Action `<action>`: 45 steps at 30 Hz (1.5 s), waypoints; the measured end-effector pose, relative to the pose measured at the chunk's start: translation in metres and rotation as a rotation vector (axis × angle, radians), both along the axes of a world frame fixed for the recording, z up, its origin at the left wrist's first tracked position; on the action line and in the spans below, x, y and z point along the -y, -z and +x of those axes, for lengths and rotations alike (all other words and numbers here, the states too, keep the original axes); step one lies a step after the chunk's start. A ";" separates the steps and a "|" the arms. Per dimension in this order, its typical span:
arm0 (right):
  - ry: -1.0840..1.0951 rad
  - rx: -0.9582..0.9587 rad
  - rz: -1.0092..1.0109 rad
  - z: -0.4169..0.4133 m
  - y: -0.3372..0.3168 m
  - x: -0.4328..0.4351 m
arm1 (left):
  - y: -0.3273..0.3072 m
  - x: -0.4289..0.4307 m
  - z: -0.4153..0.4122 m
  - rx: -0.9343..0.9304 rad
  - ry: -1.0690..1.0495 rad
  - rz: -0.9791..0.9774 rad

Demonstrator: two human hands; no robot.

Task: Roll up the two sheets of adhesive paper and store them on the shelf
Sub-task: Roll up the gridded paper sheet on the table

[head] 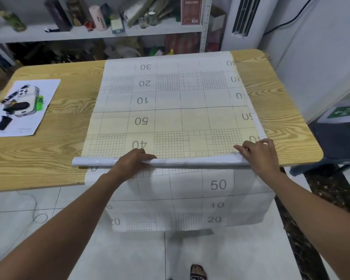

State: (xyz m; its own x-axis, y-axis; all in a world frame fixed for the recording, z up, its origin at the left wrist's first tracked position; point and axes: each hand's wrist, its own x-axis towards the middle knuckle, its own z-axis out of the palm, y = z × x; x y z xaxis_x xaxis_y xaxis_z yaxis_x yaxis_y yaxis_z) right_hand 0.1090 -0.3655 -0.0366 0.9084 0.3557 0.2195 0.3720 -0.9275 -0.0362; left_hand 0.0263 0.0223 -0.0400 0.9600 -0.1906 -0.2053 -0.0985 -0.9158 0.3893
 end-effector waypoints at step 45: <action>-0.163 -0.298 -0.217 0.012 0.003 -0.005 | 0.002 0.006 0.011 -0.038 -0.101 -0.105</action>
